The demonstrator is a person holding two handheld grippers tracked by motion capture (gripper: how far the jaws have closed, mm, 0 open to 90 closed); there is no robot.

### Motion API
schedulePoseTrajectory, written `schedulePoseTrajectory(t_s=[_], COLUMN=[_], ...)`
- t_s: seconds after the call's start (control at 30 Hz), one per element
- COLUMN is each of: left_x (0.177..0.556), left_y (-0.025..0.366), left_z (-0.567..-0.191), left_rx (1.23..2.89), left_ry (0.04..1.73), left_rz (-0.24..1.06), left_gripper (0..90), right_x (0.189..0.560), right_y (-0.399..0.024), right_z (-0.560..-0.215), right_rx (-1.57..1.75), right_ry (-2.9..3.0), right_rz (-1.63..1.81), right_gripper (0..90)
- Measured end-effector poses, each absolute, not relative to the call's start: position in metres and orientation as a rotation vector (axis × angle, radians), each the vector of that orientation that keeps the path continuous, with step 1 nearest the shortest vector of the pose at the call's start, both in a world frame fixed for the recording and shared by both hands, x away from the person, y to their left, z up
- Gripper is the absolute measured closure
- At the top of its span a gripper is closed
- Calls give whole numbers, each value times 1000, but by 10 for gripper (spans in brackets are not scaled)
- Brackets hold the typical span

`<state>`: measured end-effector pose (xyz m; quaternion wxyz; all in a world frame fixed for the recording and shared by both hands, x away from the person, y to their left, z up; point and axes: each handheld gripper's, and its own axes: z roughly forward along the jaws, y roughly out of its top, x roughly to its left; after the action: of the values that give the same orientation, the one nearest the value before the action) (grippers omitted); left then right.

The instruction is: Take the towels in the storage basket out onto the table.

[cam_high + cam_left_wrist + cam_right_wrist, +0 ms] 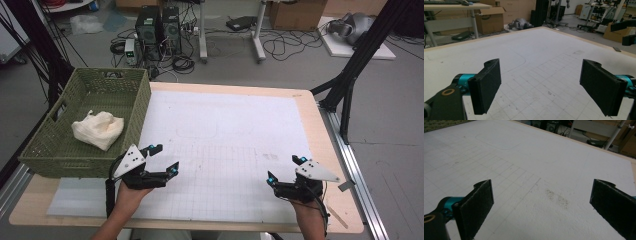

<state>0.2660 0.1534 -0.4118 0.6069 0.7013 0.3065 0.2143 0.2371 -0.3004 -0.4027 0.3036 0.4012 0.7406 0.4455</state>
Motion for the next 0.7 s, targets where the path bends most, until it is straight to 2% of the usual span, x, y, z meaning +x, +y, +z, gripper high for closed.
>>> schedulePoseTrajectory(t_s=[0.7], left_x=[265], left_y=[149], left_z=[-410], left_rx=[1652], left_ry=[693], left_rz=[481], left_gripper=[178], right_x=[239], right_y=[-300], right_z=[-404], right_rx=[1122], right_ry=[1995], right_rz=[1207], right_gripper=[53])
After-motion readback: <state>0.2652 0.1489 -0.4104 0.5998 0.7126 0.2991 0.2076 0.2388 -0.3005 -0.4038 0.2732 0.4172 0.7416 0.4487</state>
